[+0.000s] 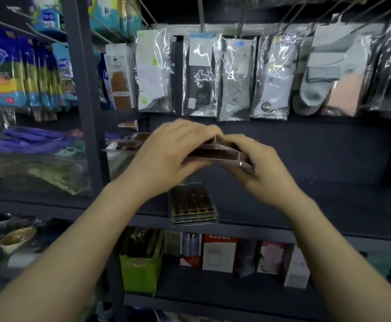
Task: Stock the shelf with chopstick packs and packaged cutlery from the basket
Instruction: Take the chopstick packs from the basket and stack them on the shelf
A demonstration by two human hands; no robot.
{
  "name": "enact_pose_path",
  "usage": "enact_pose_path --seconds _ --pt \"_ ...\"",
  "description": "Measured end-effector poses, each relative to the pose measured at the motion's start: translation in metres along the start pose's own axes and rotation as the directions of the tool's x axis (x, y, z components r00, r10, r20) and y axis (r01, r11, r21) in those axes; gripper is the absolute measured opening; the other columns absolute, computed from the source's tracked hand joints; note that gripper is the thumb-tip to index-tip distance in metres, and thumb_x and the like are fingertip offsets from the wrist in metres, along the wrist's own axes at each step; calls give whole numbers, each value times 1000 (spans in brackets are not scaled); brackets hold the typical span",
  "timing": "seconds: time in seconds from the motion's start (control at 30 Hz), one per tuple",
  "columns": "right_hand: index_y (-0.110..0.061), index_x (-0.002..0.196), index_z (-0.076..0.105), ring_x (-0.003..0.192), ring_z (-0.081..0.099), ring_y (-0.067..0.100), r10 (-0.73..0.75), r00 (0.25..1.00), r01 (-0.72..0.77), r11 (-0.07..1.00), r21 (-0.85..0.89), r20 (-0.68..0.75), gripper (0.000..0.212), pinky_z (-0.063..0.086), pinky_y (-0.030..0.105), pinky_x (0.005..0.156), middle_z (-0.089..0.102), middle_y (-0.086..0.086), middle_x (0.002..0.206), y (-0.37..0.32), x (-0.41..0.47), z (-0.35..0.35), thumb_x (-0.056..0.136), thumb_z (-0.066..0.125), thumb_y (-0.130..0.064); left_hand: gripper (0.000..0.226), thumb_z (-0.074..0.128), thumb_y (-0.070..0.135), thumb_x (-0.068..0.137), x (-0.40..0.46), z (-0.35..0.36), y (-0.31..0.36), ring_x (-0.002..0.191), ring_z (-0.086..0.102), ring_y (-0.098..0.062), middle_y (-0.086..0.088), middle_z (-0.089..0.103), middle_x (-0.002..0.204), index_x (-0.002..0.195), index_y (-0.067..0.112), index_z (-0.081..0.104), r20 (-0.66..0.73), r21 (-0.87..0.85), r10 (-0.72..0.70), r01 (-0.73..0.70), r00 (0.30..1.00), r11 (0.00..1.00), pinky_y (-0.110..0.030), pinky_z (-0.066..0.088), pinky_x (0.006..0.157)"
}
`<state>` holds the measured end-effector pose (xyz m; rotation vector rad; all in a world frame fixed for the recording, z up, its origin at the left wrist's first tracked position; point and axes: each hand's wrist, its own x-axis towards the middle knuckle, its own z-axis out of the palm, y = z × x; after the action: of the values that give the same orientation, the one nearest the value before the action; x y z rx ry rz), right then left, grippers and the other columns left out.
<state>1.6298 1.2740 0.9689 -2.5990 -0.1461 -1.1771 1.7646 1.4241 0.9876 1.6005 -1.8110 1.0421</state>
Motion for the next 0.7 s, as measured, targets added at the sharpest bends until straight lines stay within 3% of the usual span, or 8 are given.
enact_pose_path --seconds 0.1,0.17,0.27,0.37,0.43,0.5,0.6,0.7 --pt "-18 120 47 102 60 27 -18 991 -10 978 -210 -131 56 54 39 78 63 4 114 12 -5 30 71 64 4 69 61 40 77 -13 15 -14 118 37 -17 3 50 130 137 27 30 -21 75 -70 72 997 995 -34 30 103" --pt "-19 112 44 94 64 30 -97 989 40 899 -436 -108 52 53 36 68 67 5 107 15 -11 56 67 62 -2 95 69 43 71 -36 27 -19 131 22 -9 11 29 144 145 34 10 89 -2 -251 252 964 968 -31 18 110" --pt "-20 112 47 88 66 23 -120 991 133 757 -639 63 43 49 31 63 70 0 100 21 -24 97 69 56 -16 118 75 52 63 -89 56 -34 141 3 -8 9 4 154 144 32 -8 425 -78 -500 581 755 810 -31 9 118" --pt "-14 127 47 106 60 27 61 947 176 722 -669 315 68 51 40 73 62 8 120 19 -31 119 69 74 -36 126 66 74 53 -129 81 -46 146 2 -17 -1 -1 159 146 32 -8 590 -81 -559 732 582 677 -40 14 119" --pt "-9 145 21 132 35 30 217 833 192 750 -633 509 101 40 49 96 33 13 147 19 -33 122 71 60 -65 124 71 64 54 -140 86 -47 144 -9 -10 3 -15 157 139 45 -17 697 -90 -531 794 482 602 -33 14 118" --pt "-14 149 4 142 14 29 298 749 105 828 -550 592 114 25 52 108 12 7 155 23 -28 115 66 51 -77 126 70 66 46 -143 84 -47 138 -14 -2 13 -27 152 129 56 -23 774 -137 -455 818 440 558 -28 16 113" --pt "-41 146 7 146 -9 19 310 702 -199 950 -242 641 103 7 53 117 -4 -6 158 49 -27 102 64 61 -73 138 65 80 35 -140 86 -53 135 -13 2 23 -27 146 136 47 -24 789 -146 -444 832 424 535 -24 14 110" --pt "-60 135 12 146 -9 14 387 719 -476 879 3 578 92 17 45 117 -12 -10 158 79 -41 103 63 70 -60 134 64 73 41 -135 98 -57 140 -10 -1 20 -24 150 142 40 -18 753 -169 -479 836 451 521 -22 11 111"
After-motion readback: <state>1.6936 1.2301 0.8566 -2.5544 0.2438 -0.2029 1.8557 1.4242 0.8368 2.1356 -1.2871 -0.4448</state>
